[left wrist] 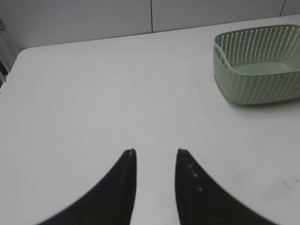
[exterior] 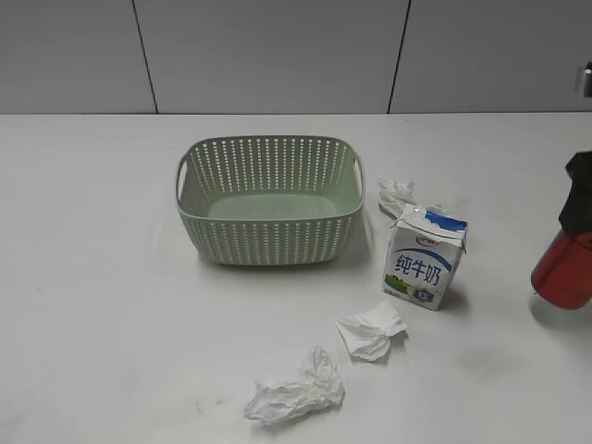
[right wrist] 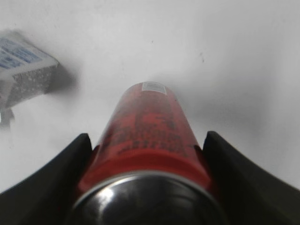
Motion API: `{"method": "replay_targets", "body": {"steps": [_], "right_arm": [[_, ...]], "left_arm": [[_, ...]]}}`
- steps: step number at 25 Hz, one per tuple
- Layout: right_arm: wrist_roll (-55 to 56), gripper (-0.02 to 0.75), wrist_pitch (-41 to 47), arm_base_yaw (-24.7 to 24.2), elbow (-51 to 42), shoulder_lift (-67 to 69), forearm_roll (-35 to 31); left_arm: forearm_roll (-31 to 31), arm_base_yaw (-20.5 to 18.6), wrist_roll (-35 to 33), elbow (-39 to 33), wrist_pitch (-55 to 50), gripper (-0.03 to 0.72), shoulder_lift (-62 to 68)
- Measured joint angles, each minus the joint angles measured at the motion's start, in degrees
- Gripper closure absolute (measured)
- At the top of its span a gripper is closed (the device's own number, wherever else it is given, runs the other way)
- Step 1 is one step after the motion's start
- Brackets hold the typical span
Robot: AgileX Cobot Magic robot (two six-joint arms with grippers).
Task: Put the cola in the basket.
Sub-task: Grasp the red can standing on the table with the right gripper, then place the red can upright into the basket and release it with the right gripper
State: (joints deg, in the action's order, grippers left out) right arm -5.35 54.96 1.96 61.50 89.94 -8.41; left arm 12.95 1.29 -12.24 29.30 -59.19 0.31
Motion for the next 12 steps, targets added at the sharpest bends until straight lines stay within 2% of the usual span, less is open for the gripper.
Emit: {"method": "replay_targets", "body": {"steps": [8,12], "right_arm": [[-0.2,0.218,7.7,0.9,19.8,0.2,0.9],[-0.2,0.218,11.7,5.9,30.6,2.8,2.8]], "left_arm": [[0.0,0.0,0.0,0.0,0.0,0.46,0.0],[0.0,0.0,0.0,0.0,0.0,0.46,0.0]]}}
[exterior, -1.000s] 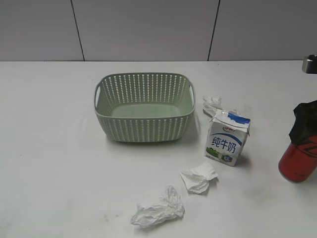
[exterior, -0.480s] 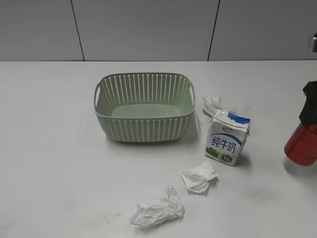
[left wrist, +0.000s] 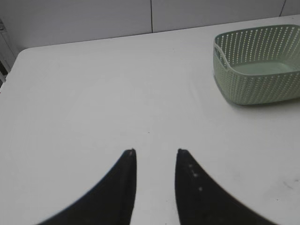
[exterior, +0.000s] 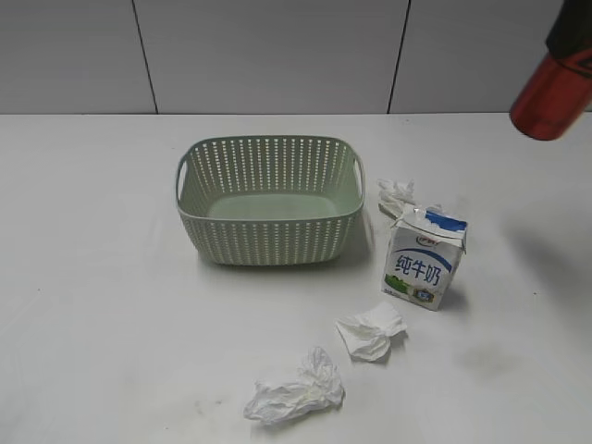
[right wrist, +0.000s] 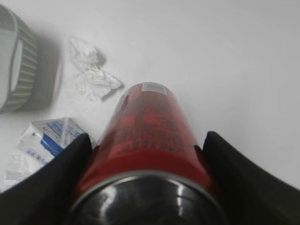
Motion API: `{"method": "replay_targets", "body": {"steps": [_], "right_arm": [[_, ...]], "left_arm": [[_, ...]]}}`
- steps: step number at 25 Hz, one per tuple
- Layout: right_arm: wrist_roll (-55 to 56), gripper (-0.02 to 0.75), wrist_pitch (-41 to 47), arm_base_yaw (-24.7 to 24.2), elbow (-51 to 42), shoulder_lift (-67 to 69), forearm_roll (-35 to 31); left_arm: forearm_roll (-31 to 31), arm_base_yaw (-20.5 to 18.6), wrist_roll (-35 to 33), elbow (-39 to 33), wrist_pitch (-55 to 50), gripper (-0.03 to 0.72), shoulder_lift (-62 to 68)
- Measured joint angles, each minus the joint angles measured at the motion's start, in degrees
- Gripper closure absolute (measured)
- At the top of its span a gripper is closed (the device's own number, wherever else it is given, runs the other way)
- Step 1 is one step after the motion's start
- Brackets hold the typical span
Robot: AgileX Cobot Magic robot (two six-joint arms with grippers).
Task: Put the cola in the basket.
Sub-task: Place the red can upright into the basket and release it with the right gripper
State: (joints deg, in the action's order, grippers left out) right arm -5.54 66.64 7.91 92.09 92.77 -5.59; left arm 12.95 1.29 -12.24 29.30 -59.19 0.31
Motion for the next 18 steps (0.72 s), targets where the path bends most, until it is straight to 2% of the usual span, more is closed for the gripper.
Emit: {"method": "replay_targets", "body": {"steps": [3,11,18], "right_arm": [[0.0,0.218,3.1,5.8,7.8,4.1,2.2],[0.1,0.219,3.6,20.7,25.4,19.6,2.9],[0.1,0.218,3.6,28.7,32.7,31.9,2.8]], "left_arm": [[0.0,0.0,0.0,0.0,0.0,0.46,0.0],[0.0,0.0,0.0,0.0,0.0,0.459,0.0],[0.0,0.0,0.0,0.0,0.0,0.459,0.0]]}}
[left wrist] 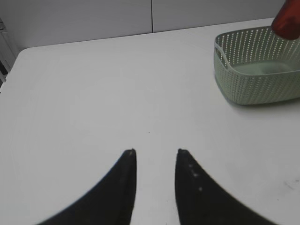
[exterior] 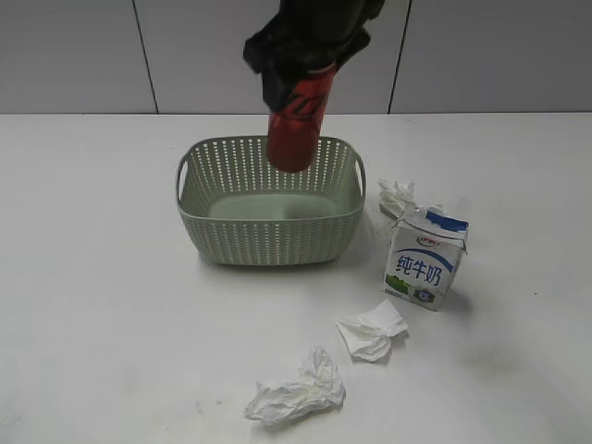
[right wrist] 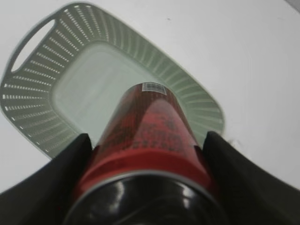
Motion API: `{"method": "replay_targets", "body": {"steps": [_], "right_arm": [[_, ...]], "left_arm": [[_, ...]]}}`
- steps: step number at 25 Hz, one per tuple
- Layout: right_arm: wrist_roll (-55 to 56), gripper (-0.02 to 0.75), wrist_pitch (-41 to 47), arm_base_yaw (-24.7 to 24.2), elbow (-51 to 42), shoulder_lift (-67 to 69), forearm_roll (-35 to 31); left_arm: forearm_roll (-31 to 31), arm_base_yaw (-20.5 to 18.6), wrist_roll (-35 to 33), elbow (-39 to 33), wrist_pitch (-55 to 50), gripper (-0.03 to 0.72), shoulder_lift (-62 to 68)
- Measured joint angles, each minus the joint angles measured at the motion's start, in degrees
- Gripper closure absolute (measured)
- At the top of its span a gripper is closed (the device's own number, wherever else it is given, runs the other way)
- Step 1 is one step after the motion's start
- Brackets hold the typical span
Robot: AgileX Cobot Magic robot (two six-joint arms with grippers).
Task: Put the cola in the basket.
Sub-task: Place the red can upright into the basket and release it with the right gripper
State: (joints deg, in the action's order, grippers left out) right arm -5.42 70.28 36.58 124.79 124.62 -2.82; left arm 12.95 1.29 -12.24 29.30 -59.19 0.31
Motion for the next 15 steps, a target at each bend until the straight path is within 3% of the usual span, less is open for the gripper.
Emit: {"method": "replay_targets", "body": {"steps": [15], "right_arm": [[0.0,0.219,-0.1,1.3,0.5,10.5,-0.6]], "left_arm": [[0.0,0.0,0.0,0.0,0.0,0.459,0.0]]}}
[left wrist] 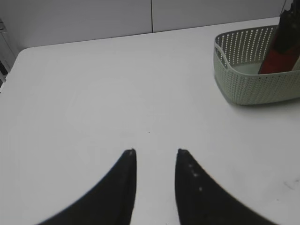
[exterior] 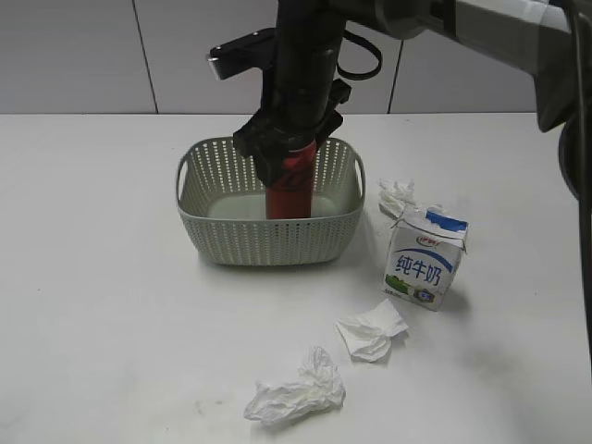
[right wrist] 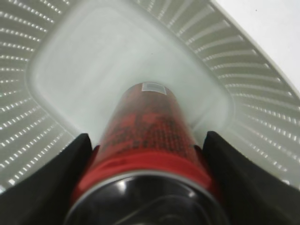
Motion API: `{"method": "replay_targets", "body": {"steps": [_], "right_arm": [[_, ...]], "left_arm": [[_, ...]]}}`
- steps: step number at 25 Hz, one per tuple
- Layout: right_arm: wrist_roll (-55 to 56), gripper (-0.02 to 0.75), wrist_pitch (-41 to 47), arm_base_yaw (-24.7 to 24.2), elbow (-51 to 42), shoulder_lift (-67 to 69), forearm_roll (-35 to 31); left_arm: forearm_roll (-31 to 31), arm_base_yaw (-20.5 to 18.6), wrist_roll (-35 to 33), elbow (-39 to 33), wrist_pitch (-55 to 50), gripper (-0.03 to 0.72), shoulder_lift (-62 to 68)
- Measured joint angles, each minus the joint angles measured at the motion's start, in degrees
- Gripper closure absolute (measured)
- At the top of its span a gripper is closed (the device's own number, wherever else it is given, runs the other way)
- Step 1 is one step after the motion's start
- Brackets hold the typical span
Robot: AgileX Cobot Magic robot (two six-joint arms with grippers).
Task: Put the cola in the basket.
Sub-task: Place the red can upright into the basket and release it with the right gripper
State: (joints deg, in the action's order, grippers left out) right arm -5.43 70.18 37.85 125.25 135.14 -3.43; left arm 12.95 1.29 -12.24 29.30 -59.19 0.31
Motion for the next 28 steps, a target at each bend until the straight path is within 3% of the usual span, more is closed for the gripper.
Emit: {"method": "replay_targets", "body": {"steps": [5,9,11,21,28], "right_arm": [[-0.5,0.218,-0.1,-0.1,0.1,0.0,-2.7],[-1.1,0.101,-0.6,-0.1,0.4,0.0,-3.7],[-1.1,0.08,-0.7,-0.1,0.4,0.0,-3.7],[-1.2,0.082,-0.6,-0.8,0.5,-4.6,-5.4],[-0.2,0.087,-0.5,-7.1,0.6,-11.9,-7.2]], "left_arm": [[0.0,0.0,0.0,0.0,0.0,0.459,0.0],[0.0,0.0,0.0,0.0,0.0,0.459,0.0],[0.0,0.0,0.0,0.0,0.0,0.459,0.0],[0.0,0.0,0.0,0.0,0.0,0.459,0.0],[0.0,0.0,0.0,0.0,0.0,0.459,0.0]]}}
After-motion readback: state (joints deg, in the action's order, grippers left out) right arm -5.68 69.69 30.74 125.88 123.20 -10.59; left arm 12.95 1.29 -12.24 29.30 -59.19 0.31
